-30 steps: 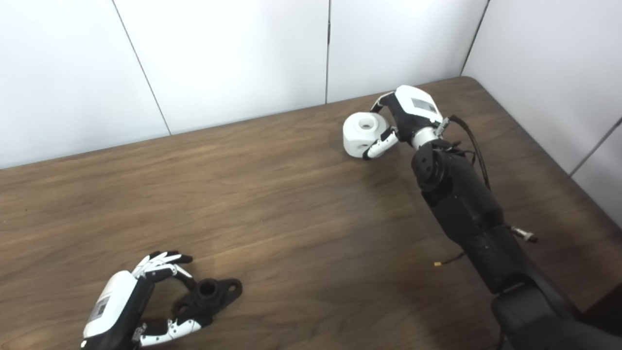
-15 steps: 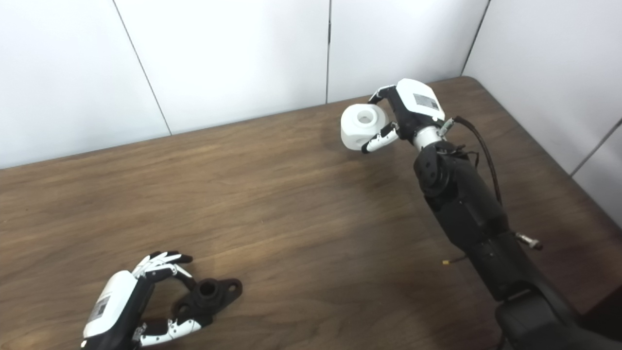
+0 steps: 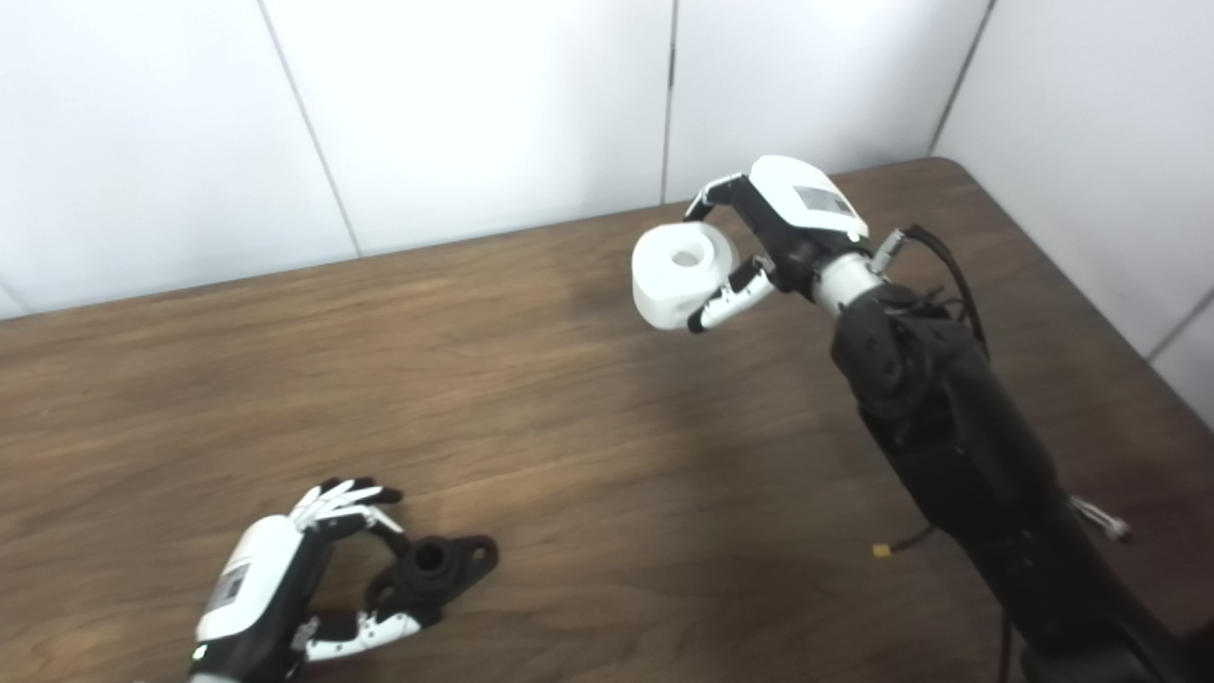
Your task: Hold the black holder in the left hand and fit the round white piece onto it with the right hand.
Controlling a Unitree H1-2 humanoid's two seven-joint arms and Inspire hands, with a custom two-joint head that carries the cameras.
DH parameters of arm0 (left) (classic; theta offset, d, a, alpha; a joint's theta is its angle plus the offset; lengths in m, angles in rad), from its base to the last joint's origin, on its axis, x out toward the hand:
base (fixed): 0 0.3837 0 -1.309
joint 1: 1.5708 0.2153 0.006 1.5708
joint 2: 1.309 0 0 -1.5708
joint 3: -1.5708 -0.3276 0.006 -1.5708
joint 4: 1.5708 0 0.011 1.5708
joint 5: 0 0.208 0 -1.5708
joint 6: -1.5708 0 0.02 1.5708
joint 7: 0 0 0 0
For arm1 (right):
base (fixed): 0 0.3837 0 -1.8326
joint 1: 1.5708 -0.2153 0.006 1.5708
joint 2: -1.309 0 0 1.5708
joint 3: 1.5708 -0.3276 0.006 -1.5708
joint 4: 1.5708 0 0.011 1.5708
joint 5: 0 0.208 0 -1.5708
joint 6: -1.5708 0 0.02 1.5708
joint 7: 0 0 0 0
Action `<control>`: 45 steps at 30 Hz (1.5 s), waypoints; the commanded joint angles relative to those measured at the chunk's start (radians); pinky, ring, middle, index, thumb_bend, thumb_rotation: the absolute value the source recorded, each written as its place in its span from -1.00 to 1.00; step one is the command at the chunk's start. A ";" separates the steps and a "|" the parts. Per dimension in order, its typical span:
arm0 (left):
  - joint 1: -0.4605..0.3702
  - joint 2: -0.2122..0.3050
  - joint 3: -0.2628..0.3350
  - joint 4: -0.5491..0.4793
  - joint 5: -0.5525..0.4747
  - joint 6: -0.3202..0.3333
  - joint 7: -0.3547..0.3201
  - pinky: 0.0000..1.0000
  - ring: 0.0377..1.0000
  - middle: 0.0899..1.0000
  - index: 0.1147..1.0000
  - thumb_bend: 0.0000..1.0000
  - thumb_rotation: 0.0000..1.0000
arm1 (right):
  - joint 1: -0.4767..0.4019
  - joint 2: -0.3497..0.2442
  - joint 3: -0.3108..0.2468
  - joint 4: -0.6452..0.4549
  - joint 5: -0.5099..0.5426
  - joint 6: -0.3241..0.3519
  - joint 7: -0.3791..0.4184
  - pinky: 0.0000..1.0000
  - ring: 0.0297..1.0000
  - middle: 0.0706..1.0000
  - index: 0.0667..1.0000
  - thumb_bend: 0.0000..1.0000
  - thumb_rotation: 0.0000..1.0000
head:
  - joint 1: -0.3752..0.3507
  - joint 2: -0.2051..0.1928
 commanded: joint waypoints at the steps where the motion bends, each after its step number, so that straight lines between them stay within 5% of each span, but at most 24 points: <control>1: 0.011 -0.007 -0.019 0.031 0.006 0.025 -0.030 0.89 0.79 0.59 -0.16 0.04 -0.91 | -0.024 -0.005 -0.024 -0.080 -0.014 0.004 0.031 0.58 0.74 0.54 -0.11 0.05 -0.72 | 0.010 0.002; 22: 0.011 -0.041 -0.035 0.021 0.040 0.045 -0.042 0.92 0.80 0.60 -0.16 0.04 -0.90 | 0.092 0.163 0.133 -0.345 -0.068 -0.072 0.176 0.70 0.81 0.59 -0.11 0.05 -0.72 | 0.080 0.029; 45: -0.001 -0.059 -0.059 0.047 0.068 0.035 -0.022 0.92 0.78 0.58 -0.17 0.04 -0.90 | 0.150 0.303 0.209 -0.326 -0.105 -0.184 0.179 0.80 0.82 0.60 -0.11 0.05 -0.72 | 0.123 0.036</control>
